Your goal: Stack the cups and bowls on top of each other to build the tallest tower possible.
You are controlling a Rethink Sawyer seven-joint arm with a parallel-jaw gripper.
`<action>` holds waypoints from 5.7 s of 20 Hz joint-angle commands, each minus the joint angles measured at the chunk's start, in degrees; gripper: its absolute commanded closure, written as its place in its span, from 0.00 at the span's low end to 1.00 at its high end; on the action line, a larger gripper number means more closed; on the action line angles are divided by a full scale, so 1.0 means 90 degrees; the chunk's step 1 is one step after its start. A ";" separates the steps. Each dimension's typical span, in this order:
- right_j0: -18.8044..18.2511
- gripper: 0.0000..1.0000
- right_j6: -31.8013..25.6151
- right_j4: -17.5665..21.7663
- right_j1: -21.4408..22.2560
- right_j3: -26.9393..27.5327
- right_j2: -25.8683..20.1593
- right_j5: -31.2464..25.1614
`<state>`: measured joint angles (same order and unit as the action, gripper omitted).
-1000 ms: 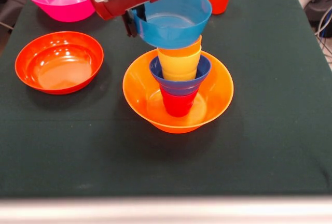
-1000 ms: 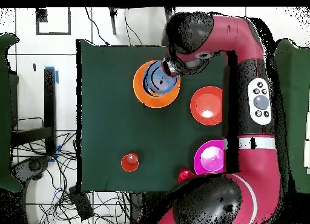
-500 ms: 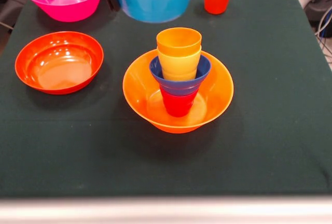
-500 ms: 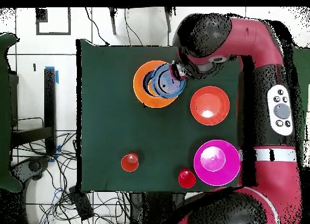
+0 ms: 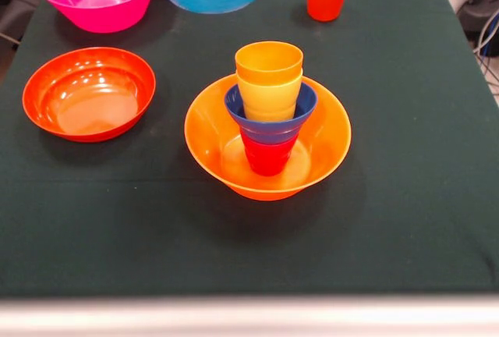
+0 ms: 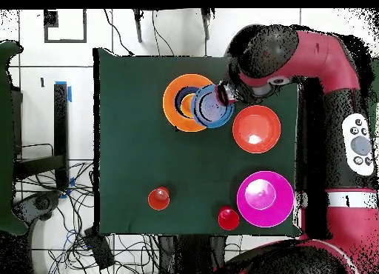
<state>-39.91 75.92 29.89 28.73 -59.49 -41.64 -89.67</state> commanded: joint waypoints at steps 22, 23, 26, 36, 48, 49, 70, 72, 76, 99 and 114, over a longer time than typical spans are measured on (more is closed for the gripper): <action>0.0251 1.00 -0.0420 0.0041 -0.0222 -0.1158 0.0143 0.1107; 0.0307 1.00 -0.0431 0.0064 -0.0299 -0.1013 0.0139 0.1061; 0.0282 1.00 -0.0403 0.0103 -0.0329 -0.1083 0.0159 0.1233; 0.0387 1.00 -0.0444 0.0180 -0.0465 -0.0912 0.0231 0.1379; 0.0410 1.00 -0.0525 0.0238 -0.0511 -0.0851 0.0270 0.1465; 0.0422 1.00 -0.0544 0.0242 -0.0531 -0.0807 0.0267 0.1445; 0.0385 1.00 -0.0910 0.0496 -0.0671 -0.0524 0.0228 0.1463; 0.0380 1.00 -0.0940 0.0501 -0.0667 -0.0514 0.0223 0.1444; 0.0358 1.00 -0.1056 0.0550 -0.0656 -0.0491 0.0216 0.1416; 0.0307 0.00 -0.0992 0.0580 -0.0767 -0.0411 0.0176 0.1530; 0.0421 0.00 -0.0904 0.0578 -0.0831 -0.0238 0.0183 0.1410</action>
<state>-38.10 75.92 31.87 25.26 -64.47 -41.64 -80.05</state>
